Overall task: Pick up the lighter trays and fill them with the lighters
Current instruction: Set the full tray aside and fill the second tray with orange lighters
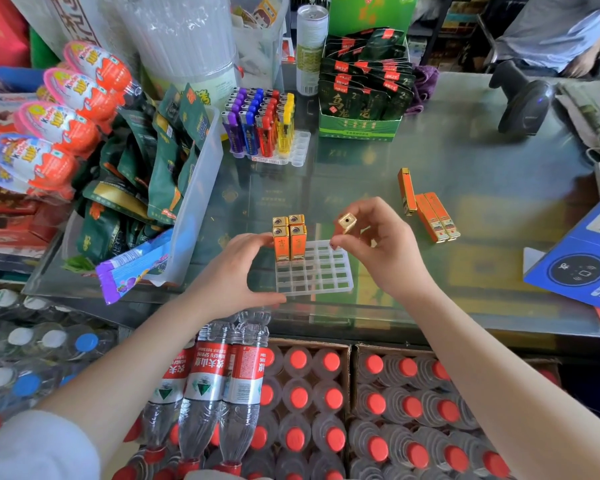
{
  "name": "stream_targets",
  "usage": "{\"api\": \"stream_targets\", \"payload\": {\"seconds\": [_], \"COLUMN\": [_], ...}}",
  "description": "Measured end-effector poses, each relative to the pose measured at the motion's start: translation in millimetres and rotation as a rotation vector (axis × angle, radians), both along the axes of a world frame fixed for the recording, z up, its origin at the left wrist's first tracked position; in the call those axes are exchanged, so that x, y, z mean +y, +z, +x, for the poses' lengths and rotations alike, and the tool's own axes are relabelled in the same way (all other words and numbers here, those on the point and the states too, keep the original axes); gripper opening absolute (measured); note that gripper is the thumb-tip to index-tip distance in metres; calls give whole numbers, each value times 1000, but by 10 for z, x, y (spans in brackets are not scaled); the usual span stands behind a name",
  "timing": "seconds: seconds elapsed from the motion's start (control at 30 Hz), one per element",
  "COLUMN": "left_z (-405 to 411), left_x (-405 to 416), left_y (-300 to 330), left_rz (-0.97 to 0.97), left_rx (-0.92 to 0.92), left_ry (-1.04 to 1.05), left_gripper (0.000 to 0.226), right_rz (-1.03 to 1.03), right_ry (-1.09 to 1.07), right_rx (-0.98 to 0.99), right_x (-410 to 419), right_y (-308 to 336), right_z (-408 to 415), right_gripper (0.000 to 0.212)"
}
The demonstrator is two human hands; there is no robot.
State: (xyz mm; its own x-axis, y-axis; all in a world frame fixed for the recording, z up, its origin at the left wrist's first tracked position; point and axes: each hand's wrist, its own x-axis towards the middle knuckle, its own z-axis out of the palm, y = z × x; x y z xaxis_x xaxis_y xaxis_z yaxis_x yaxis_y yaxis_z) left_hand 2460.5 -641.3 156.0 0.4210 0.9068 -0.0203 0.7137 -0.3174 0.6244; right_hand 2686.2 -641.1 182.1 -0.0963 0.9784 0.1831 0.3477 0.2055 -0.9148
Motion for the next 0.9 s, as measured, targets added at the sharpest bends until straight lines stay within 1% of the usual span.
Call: {"api": "stream_targets", "payload": {"seconds": [0.1, 0.17, 0.2, 0.3, 0.33, 0.4, 0.47, 0.53, 0.6, 0.73, 0.8, 0.9], "left_z": [-33, -48, -58, -82, -87, -95, -107, -113, -112, -108, -108, -106], "left_x": [-24, -43, -49, -72, -81, -96, -104, -108, -106, -110, -111, -112], "left_y": [-2, -6, -15, -24, -19, -5, -4, -8, -13, -11, -3, 11], "left_rz": [8, 18, 23, 37, 36, 33, 32, 34, 29, 24, 25, 19], "left_rx": [3, 3, -2, -19, -23, -26, -27, -25, -22, -13, -14, -4], "left_ry": [3, 10, 13, 18, 21, 24, 25, 24, 24, 18, 15, 7], "left_gripper": [81, 82, 82, 81, 81, 80, 81, 81, 82, 82, 81, 80], "right_rz": [-48, -118, -191, -488, -574, -713, -806, -856, -874, -806, -740, -555], "right_ry": [40, 23, -11, -88, -108, -158, -209, -201, -110, 16, 48, 36], "right_rx": [143, 287, 406, 879, 993, 1146, 1245, 1230, 1153, 1136, 1020, 741], "right_x": [-67, -93, -100, -96, -95, -103, -115, -121, -127, -113, -116, -129], "right_y": [104, 131, 135, 106, 103, 118, 132, 142, 142, 138, 177, 216], "right_z": [-107, -185, -222, -260, -252, -226, -198, -163, -144, -128, -152, -206], "right_gripper": [23, 19, 17, 11, 8, 3, 12, 16, 18, 25, 22, 10]}}
